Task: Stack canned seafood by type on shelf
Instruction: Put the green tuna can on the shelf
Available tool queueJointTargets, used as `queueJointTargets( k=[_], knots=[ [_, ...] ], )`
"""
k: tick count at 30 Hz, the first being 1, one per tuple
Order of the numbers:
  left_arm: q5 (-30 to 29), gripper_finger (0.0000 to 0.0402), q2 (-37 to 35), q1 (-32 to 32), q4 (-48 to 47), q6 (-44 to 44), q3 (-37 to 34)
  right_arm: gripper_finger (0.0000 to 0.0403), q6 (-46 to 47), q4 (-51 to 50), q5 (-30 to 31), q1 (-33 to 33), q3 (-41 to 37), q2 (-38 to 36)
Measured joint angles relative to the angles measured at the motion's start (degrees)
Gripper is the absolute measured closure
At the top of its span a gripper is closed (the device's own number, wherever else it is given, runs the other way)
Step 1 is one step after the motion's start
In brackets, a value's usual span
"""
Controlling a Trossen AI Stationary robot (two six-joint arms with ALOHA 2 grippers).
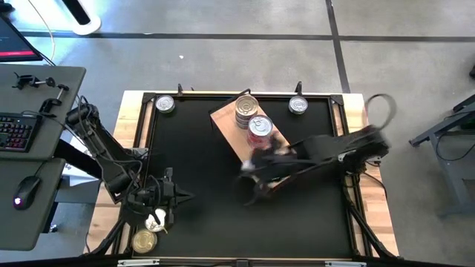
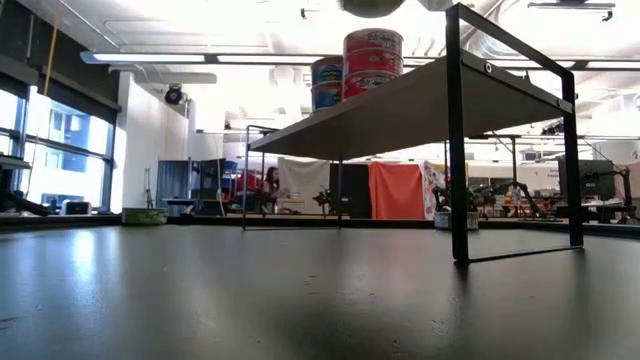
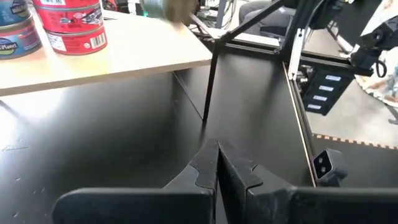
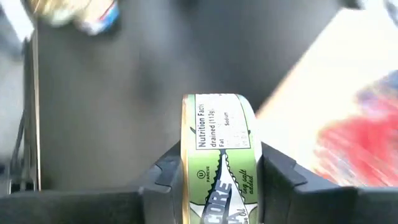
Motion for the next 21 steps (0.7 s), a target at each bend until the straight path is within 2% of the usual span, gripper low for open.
queueJointTargets(
  k=[3, 6, 10, 14, 18, 21],
  knots=[
    [0.10, 0.0401, 0.00, 0.71, 0.64, -0.02, 0.00, 0.0285, 11.56, 0.51, 5.87, 1.00, -9.63, -10.15],
    [0.22, 0.0401, 0.00, 1.33, 0.62, -0.01, 0.00, 0.0285, 25.15, 6.08, 10.96, 4.06, -20.71, -19.12],
    [0.28, 0.0401, 0.00, 2.33, 0.65, 0.33, 0.00, 0.0285, 46.82, 11.73, 15.38, 7.79, -34.56, -27.47],
    [0.44, 0.0401, 0.00, 3.48, 0.80, 0.34, 0.00, 0.0285, 68.10, 20.48, 21.41, 7.85, -47.02, -31.06],
    [0.63, 0.0401, 0.00, 4.01, 0.83, -0.08, 0.00, 0.0285, 79.93, 32.15, 23.80, 7.98, -56.69, -31.26],
    [0.73, 0.0401, 0.00, 4.01, 0.78, -1.35, 0.00, 0.0285, 86.15, 40.33, 28.90, 8.16, -62.01, -31.02]
  ],
)
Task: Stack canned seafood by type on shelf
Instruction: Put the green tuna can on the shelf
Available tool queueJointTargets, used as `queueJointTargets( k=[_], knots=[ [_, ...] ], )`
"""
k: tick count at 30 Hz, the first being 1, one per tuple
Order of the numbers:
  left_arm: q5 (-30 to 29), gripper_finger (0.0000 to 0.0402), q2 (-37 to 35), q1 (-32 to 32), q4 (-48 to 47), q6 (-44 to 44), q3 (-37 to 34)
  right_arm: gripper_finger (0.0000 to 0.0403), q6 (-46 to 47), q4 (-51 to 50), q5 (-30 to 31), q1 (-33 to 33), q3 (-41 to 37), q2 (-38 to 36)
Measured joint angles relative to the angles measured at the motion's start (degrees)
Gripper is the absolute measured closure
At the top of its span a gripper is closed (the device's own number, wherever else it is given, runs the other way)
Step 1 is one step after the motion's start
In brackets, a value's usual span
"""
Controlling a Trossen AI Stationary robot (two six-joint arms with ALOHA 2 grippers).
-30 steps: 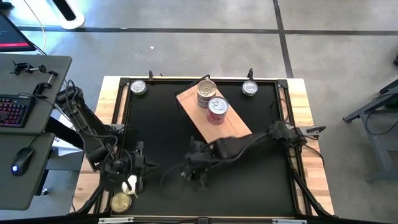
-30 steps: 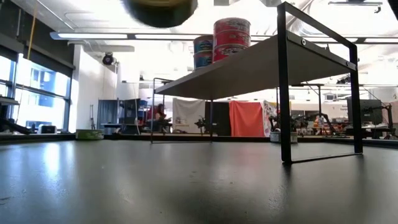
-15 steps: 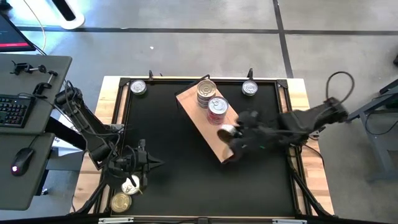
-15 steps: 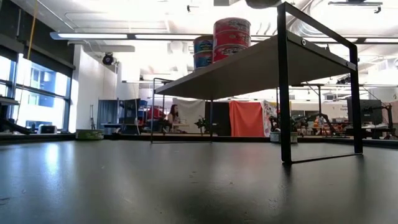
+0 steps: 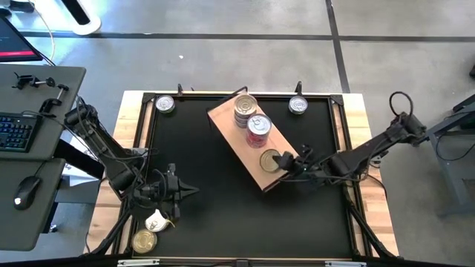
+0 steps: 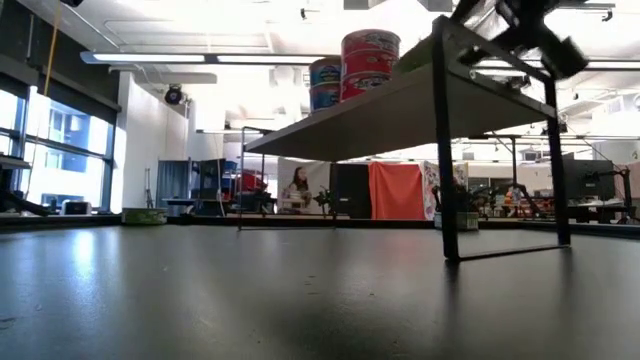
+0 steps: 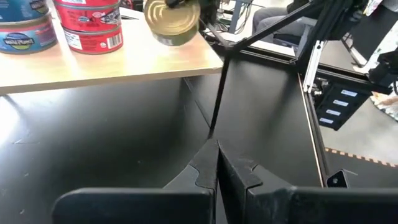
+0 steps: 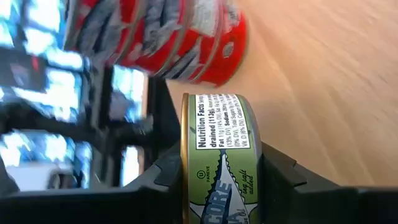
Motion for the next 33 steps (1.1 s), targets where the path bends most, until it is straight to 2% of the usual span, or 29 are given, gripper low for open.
queueJointTargets(
  k=[5, 14, 18, 23, 27, 33],
  knots=[
    [0.01, 0.0402, 0.00, 0.00, 0.00, -0.15, 0.00, 0.0285, 3.67, 7.84, 7.49, 0.01, -4.72, 0.03],
    [0.48, 0.0401, 0.00, 0.26, 0.04, -0.11, 0.00, 0.0285, 1.62, 9.49, 7.81, -2.80, -4.31, 0.20],
    [1.61, 0.0401, 0.00, 0.26, 0.04, -0.15, 0.00, 0.0285, -4.62, 8.77, 4.15, -4.24, -0.42, 0.21],
    [1.74, 0.0401, 0.00, 0.31, 0.04, 0.15, 0.00, 0.0285, -12.08, -1.59, -4.18, -7.65, 6.51, 0.21],
    [1.74, 0.0401, 0.00, 0.31, 0.02, 0.18, 0.00, 0.0285, -13.16, -9.37, -6.86, -10.21, 9.28, 0.17],
    [2.39, 0.0402, 0.00, 0.31, 0.00, -0.15, 0.00, 0.0285, -13.08, -10.67, -12.58, -11.96, 9.37, 1.52]
  ],
)
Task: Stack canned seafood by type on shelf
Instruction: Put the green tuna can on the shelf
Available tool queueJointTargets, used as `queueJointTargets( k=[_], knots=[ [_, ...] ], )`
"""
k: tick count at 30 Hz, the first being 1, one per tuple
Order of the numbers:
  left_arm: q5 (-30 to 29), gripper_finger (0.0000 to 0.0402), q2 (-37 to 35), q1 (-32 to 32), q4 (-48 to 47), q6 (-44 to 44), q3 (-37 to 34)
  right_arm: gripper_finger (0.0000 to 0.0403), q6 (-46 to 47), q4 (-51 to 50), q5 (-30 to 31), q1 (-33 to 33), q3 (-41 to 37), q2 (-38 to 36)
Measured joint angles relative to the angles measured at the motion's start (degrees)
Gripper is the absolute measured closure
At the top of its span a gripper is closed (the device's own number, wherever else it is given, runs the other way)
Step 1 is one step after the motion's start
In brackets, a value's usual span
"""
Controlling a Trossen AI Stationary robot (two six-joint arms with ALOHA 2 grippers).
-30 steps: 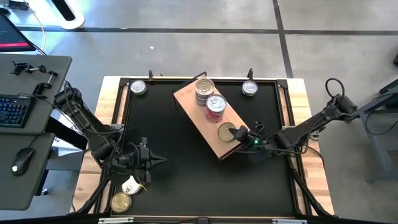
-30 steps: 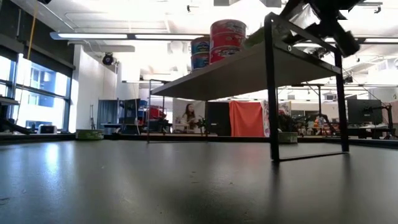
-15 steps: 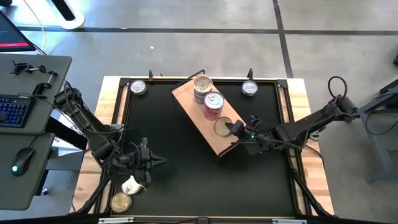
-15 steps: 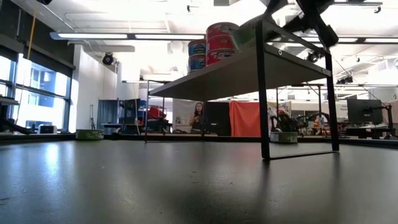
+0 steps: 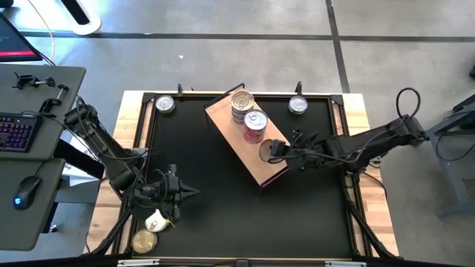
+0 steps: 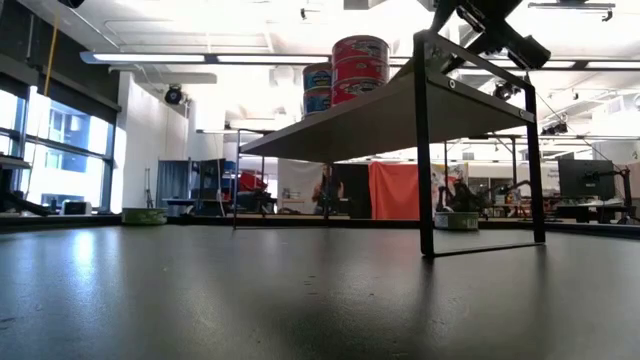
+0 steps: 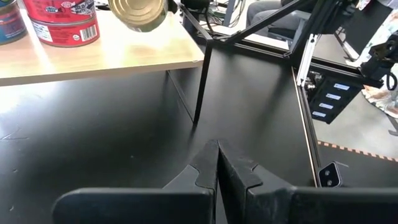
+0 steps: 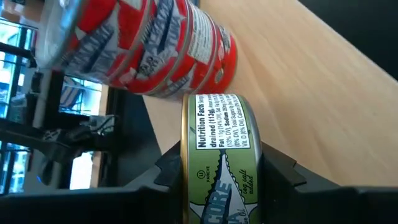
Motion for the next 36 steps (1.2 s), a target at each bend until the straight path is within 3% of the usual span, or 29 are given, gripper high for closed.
queueJointTargets(
  k=[8, 14, 18, 25, 30, 36],
  knots=[
    [0.00, 0.0401, 0.00, 0.00, 0.03, -0.06, 0.00, 0.0284, 1.61, 0.49, -2.51, -1.22, 0.04, 1.29],
    [0.20, 0.0401, 0.00, 0.00, 0.03, -0.17, 0.00, 0.0175, 1.55, 0.60, -2.60, -1.49, 0.04, 1.25],
    [1.07, 0.0401, 0.00, 0.00, 0.03, -0.17, 0.00, 0.0130, 1.17, 0.53, -2.92, -1.49, 0.04, 1.16],
    [2.16, 0.0402, 0.00, 0.00, 0.06, -0.17, 0.00, 0.0123, 1.77, -4.18, -6.40, -3.35, 0.04, -0.04],
    [2.99, 0.0401, 0.00, 0.00, 0.01, -0.15, 0.00, 0.0122, 2.71, -3.40, -11.13, -7.02, 0.04, -0.09],
    [2.99, 0.0401, 0.00, 0.00, 0.03, -0.20, 0.00, 0.0122, -0.13, -0.50, -12.22, -9.89, 0.04, -0.24]
  ],
)
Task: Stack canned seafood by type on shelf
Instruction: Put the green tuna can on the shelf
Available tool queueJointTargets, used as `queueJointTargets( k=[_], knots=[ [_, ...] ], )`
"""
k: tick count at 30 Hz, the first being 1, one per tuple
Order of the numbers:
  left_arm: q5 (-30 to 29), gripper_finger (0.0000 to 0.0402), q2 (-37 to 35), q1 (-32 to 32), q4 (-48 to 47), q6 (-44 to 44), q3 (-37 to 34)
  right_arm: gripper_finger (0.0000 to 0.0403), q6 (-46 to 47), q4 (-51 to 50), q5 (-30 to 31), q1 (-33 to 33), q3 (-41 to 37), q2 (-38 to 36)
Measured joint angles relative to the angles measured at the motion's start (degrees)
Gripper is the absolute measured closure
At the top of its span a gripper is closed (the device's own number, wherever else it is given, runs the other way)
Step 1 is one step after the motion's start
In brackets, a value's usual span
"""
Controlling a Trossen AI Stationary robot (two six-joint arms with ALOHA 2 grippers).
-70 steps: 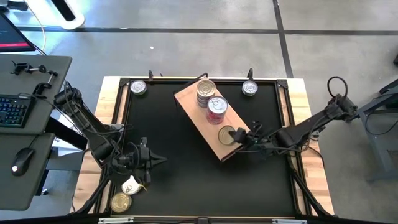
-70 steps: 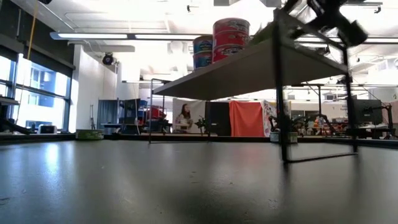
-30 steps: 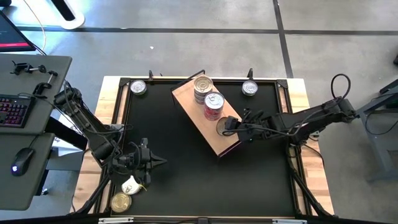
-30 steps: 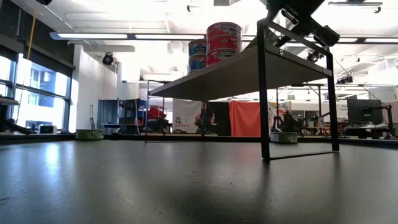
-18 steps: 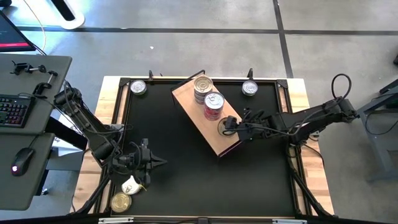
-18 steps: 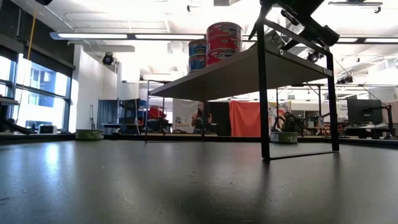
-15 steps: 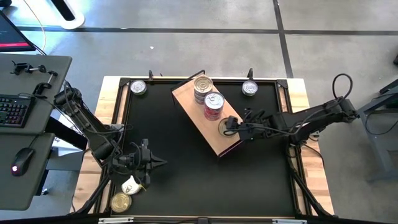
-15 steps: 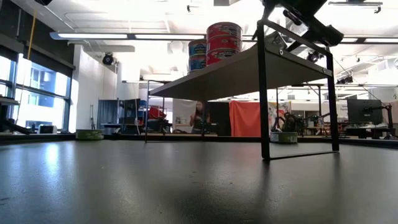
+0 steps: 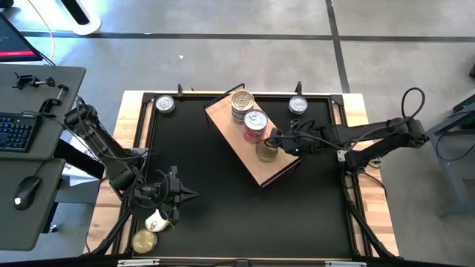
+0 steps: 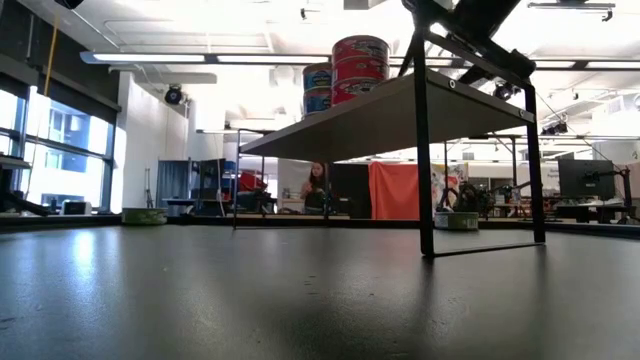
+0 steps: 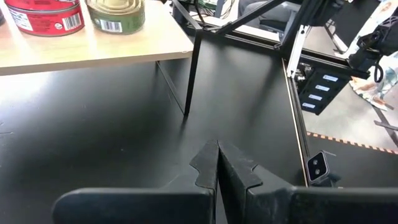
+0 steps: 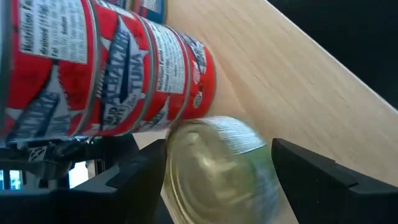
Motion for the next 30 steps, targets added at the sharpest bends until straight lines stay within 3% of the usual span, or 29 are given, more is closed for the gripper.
queueJointTargets(
  k=[8, 17, 21, 25, 26, 30],
  knots=[
    [0.00, 0.0401, 0.00, 0.00, -0.02, -1.70, 0.00, 0.0121, -2.09, -3.56, -0.14, -1.34, 0.00, -0.23],
    [0.63, 0.0402, 0.00, -0.07, -0.04, -3.96, 0.00, 0.0132, -15.15, -1.92, -3.37, 2.20, 0.02, -7.25],
    [0.57, 0.0401, 0.00, -0.05, -0.04, -3.98, 0.00, 0.0206, -16.58, -0.87, -6.85, 6.53, 0.09, -6.29],
    [-0.09, 0.0402, 0.02, 0.05, 0.00, -3.98, 0.00, 0.0361, -17.70, 0.90, -7.49, 8.40, 0.63, -2.25],
    [-0.09, 0.0401, 0.02, 0.15, -0.03, -4.00, 0.00, 0.0381, -19.57, 0.46, -7.45, 8.33, 1.99, -0.92],
    [0.07, 0.0402, 0.02, 0.33, 0.00, -4.48, 0.00, 0.0395, -24.02, -9.93, -7.35, 7.65, 12.02, 5.06]
  ],
)
